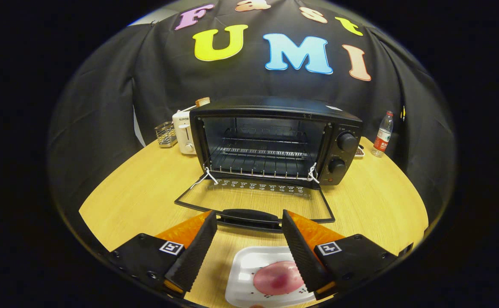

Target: Open the toaster oven, put the food inside, and close the toaster oven door.

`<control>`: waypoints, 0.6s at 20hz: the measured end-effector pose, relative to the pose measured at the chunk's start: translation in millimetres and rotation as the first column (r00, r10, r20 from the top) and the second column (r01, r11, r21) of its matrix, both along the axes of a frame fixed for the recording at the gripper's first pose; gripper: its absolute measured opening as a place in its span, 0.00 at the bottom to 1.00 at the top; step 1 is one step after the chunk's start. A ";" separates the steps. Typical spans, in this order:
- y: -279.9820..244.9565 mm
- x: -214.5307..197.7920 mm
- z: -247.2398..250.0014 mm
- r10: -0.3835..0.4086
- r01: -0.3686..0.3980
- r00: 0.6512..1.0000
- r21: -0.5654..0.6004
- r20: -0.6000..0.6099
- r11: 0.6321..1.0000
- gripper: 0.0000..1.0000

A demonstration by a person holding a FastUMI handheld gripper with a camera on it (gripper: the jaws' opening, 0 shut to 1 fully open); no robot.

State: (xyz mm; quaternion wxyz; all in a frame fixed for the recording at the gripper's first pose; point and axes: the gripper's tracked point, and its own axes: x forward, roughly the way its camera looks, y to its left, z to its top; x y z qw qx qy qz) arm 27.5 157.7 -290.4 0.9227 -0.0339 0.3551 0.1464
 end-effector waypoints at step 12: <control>-63.1 -67.4 17.7 0.068 0.014 0.923 0.211 -0.379 0.977 0.98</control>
